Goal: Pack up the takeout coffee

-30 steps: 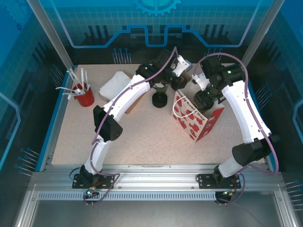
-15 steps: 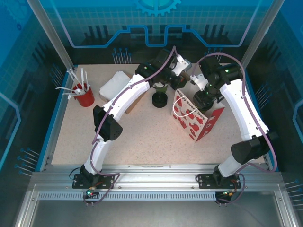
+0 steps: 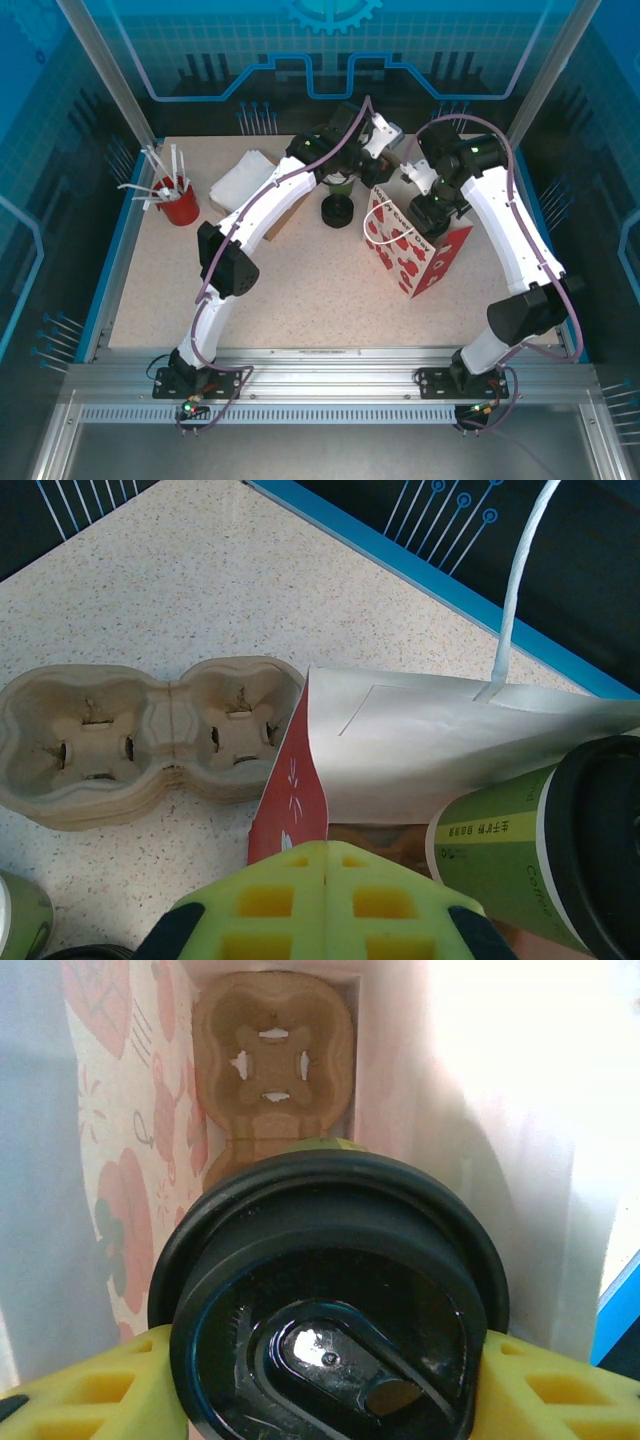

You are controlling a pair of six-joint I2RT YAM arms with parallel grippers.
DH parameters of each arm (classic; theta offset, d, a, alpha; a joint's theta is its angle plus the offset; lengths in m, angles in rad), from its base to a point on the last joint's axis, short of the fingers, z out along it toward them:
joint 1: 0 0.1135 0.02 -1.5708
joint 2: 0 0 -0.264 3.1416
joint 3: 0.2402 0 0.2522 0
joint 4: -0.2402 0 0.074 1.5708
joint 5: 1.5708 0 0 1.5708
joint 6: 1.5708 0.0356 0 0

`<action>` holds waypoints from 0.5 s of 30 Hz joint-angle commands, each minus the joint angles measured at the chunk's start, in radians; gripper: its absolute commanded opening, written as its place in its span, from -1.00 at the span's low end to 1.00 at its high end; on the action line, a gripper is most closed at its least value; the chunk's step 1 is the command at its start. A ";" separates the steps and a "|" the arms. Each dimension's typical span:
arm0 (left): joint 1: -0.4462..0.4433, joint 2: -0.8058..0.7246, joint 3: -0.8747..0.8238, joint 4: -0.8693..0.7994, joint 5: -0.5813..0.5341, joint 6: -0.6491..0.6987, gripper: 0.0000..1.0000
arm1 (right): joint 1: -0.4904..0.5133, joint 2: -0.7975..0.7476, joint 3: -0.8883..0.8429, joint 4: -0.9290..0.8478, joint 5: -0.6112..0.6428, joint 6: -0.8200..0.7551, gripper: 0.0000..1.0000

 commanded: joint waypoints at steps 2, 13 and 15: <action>0.006 0.009 -0.003 -0.001 0.002 0.022 -1.00 | -0.005 0.008 -0.023 -0.028 0.010 -0.054 -0.34; 0.005 0.006 -0.009 0.006 0.004 0.029 -1.00 | -0.022 0.006 -0.071 -0.013 0.000 -0.046 -0.34; 0.006 0.005 -0.008 0.008 0.003 0.030 -1.00 | -0.027 0.001 -0.088 -0.007 -0.004 -0.046 -0.35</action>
